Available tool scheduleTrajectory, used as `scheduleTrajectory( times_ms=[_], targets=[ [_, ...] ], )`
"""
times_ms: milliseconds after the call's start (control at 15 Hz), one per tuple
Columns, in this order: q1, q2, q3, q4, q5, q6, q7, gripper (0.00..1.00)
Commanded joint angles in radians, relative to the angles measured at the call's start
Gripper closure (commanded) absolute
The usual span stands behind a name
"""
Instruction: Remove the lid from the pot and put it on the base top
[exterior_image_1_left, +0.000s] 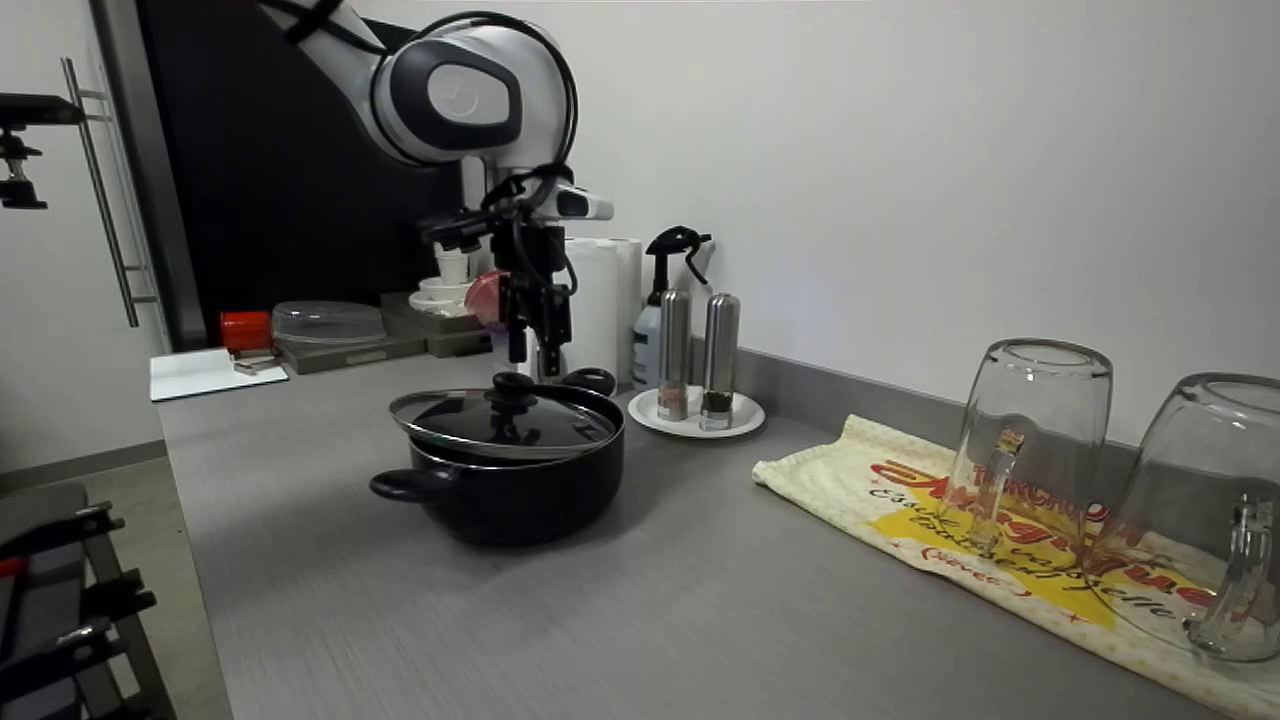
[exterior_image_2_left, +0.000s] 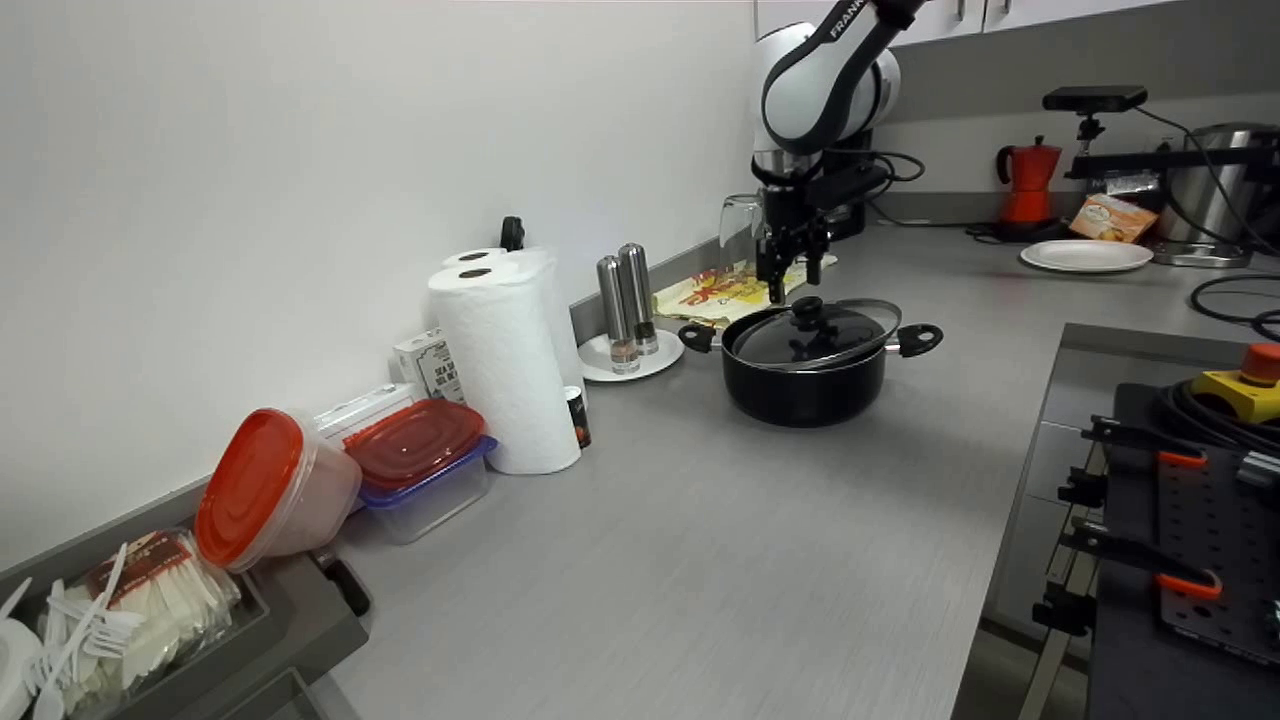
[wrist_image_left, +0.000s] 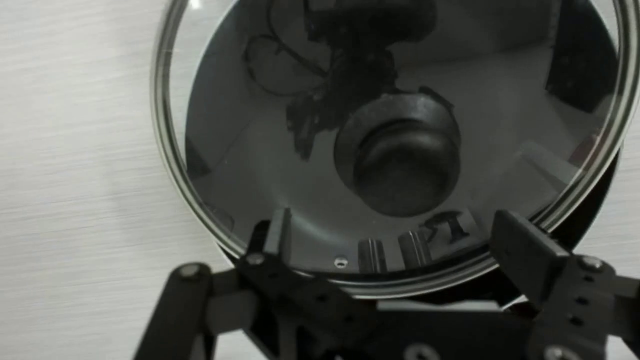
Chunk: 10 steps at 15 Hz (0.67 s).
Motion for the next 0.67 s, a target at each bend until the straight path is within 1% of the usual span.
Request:
scheduleTrajectory(
  times_ms=[0, 600],
  targets=[
    [0.011, 0.067, -0.004, 0.082, 0.000, -0.002, 0.020, 0.00],
    [0.012, 0.093, -0.019, 0.122, -0.019, -0.038, 0.016, 0.00]
  ],
)
